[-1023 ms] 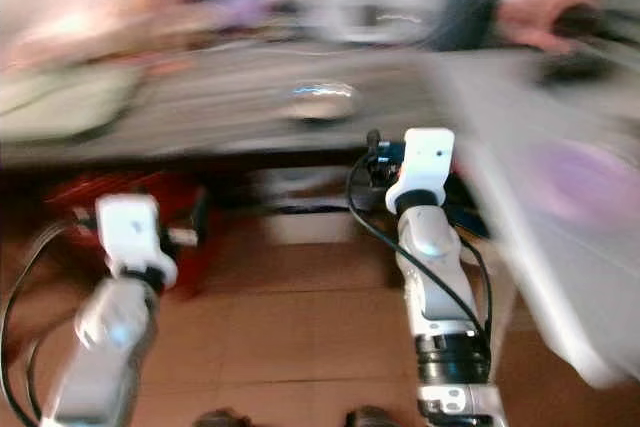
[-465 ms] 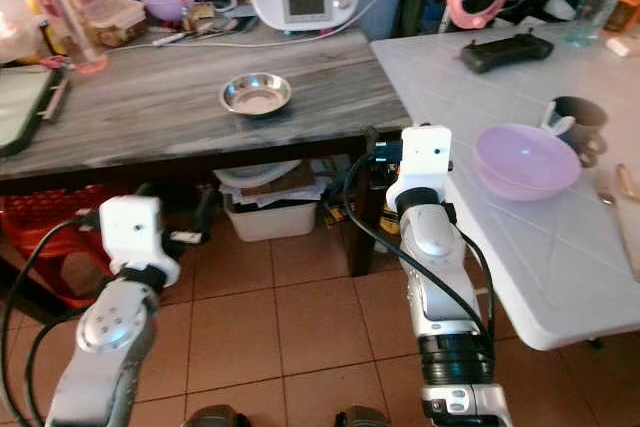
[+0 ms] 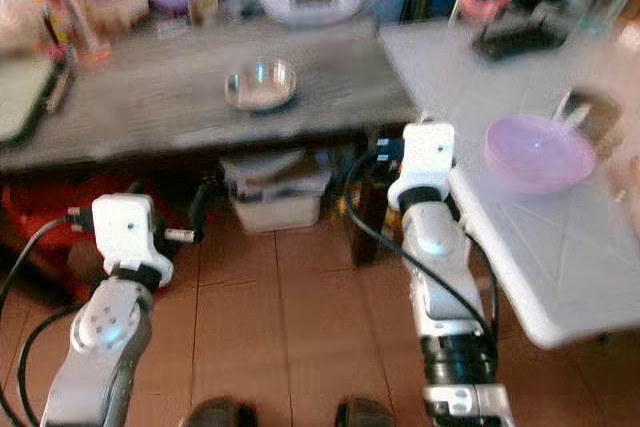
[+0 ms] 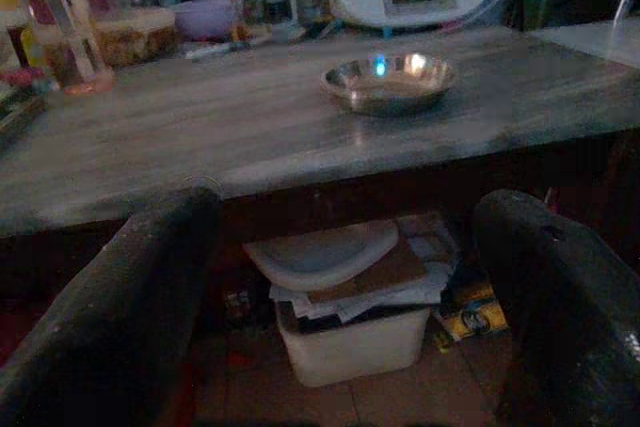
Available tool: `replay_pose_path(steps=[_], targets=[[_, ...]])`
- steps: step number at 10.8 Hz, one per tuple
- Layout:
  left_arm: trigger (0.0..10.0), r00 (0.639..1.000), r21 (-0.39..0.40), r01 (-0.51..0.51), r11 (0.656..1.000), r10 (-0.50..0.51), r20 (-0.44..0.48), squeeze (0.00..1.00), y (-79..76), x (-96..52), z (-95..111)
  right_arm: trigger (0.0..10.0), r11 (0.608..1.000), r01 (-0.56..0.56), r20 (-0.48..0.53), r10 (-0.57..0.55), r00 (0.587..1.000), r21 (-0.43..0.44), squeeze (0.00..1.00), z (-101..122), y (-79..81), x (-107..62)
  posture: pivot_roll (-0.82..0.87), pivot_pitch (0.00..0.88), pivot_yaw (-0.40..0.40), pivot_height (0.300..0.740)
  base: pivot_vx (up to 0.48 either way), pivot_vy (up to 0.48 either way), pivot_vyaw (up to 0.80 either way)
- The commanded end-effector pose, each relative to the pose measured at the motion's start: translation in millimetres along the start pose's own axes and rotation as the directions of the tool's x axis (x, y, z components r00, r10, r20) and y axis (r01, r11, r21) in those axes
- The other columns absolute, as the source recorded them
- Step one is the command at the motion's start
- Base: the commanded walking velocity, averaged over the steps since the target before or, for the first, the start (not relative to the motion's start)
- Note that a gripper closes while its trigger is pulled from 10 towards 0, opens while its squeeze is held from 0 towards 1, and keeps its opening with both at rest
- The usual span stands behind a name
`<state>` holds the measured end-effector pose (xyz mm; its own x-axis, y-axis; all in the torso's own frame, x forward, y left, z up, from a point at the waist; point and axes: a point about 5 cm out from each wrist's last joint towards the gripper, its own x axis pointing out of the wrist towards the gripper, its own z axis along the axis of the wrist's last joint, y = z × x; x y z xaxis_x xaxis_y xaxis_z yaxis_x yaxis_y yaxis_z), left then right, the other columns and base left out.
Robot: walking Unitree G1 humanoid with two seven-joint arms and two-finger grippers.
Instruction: Setting the table
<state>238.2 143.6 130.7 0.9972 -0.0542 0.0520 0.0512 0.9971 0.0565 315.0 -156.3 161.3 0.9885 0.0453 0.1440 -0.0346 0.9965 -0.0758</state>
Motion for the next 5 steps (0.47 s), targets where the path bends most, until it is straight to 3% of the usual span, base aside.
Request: replay_pose_path(steps=[1,5], targets=[[10.0,1.0,0.028,-0.019,0.999,0.019,-0.004,0.0,5.4,-2.3,1.5,10.0,1.0,0.004,0.012,-0.004,1.0,-0.001,0.0,2.2,-1.5,-3.6,0.06,0.102,0.041,0.74,-0.345,0.0,0.0],[10.0,0.999,0.038,-0.021,0.999,0.022,-0.041,0.0,9.4,-14.9,-2.8,10.0,0.999,-0.005,-0.017,0.004,1.0,-0.042,0.0,-10.1,-8.9,-34.5,0.06,0.12,0.044,0.74,-0.329,0.0,0.0]])
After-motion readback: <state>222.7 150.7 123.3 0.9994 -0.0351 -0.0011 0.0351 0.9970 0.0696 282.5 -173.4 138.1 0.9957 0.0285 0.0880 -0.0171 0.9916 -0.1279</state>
